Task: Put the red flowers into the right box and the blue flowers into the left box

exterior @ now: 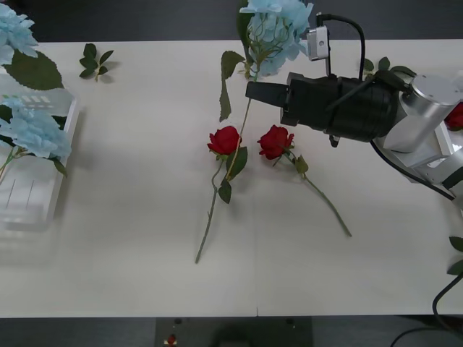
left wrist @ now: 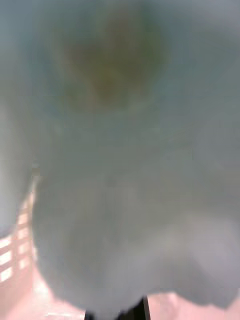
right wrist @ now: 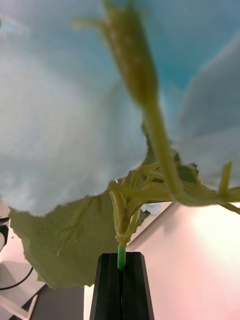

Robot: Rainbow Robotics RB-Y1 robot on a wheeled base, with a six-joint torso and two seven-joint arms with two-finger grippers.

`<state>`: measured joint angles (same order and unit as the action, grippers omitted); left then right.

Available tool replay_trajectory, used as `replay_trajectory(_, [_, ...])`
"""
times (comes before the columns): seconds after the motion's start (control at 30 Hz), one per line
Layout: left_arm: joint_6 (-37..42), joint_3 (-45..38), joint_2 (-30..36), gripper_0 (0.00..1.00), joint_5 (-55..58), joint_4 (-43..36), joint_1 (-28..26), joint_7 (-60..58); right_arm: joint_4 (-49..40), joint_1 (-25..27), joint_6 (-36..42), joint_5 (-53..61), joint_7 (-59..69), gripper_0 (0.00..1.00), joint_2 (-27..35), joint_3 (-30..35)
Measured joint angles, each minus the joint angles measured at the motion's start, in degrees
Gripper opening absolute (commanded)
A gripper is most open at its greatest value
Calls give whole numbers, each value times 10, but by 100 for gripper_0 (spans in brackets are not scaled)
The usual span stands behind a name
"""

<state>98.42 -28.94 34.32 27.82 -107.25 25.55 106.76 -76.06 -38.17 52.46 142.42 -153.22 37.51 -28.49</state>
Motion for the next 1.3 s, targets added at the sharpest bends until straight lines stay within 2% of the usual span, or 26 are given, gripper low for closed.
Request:
replay_trajectory(0.33, [-99, 3, 63, 0, -8, 133, 0, 0, 0, 0, 0, 0, 0, 0, -16, -1])
replay_trajectory(0.6, [-165, 25, 68, 0, -33, 217, 0, 0, 0, 0, -1, 0, 0, 0, -16, -1])
replay_trajectory(0.8, [-194, 25, 68, 0, -61, 247, 0, 7, 0, 0, -1, 0, 0, 0, -16, -1])
replay_trajectory(0.83, [-195, 25, 68, 3, -61, 248, 0, 14, 0, 0, -1, 0, 0, 0, -16, -1])
replay_trajectory(0.87, [-195, 25, 68, 18, -61, 249, 0, 17, 0, 0, -1, 0, 0, 0, -16, -1])
replay_trajectory(0.9, [-195, 25, 68, 56, -61, 249, 0, 18, 0, 0, -1, 0, 0, 0, -16, -1])
replay_trajectory(0.93, [-195, 25, 68, 83, -62, 249, 0, 18, 0, 0, -1, 0, 0, 0, -16, -1])
replay_trajectory(1.0, [-195, 25, 68, 100, -62, 249, 0, 18, 0, 0, -1, 0, 0, 0, -16, -1])
replay_trajectory(1.3, [-185, 25, 68, 100, -40, 239, 0, 29, 0, 0, -1, 0, 0, 0, -16, -1])
